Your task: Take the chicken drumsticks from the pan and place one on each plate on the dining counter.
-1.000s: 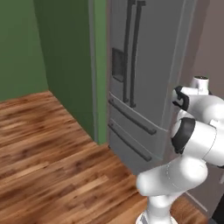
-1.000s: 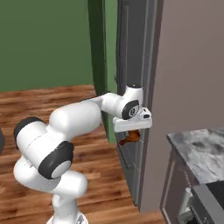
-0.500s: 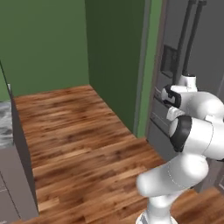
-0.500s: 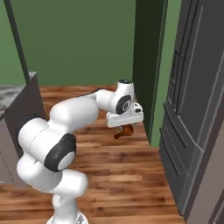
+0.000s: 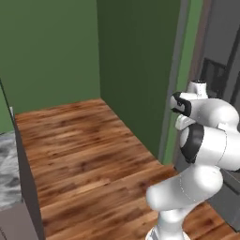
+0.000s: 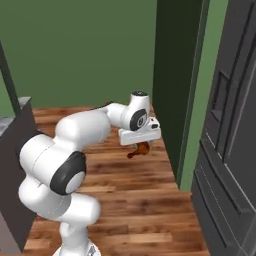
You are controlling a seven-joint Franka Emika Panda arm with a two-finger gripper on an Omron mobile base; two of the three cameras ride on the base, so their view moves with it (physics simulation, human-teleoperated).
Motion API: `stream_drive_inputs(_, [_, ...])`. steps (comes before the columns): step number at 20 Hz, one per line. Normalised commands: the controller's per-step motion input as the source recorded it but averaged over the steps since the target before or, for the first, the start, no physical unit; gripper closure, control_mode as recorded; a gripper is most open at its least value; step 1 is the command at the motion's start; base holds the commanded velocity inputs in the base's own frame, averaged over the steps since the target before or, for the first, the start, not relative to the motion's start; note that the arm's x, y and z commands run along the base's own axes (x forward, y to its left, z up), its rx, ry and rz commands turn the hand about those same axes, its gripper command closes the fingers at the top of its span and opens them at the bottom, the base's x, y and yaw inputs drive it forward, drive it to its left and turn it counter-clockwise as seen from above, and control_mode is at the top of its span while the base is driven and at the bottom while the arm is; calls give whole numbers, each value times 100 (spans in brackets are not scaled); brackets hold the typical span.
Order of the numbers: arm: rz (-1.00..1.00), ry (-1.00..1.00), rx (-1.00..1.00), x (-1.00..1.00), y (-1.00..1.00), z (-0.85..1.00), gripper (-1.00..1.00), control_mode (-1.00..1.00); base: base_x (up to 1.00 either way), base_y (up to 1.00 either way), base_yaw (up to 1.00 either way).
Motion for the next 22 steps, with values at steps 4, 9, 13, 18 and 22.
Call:
stream_drive_inputs(4, [0,0,0,0,0,0,100,100,100,38,-2])
stream_drive_inputs(9, [0,0,0,0,0,0,100,100,100,30,5])
stream_drive_inputs(13, [0,0,0,0,0,0,100,100,100,14,16])
stream_drive_inputs(18, [0,0,0,0,0,0,100,100,100,6,20])
stream_drive_inputs(22, [0,0,0,0,0,0,100,100,100,0,29])
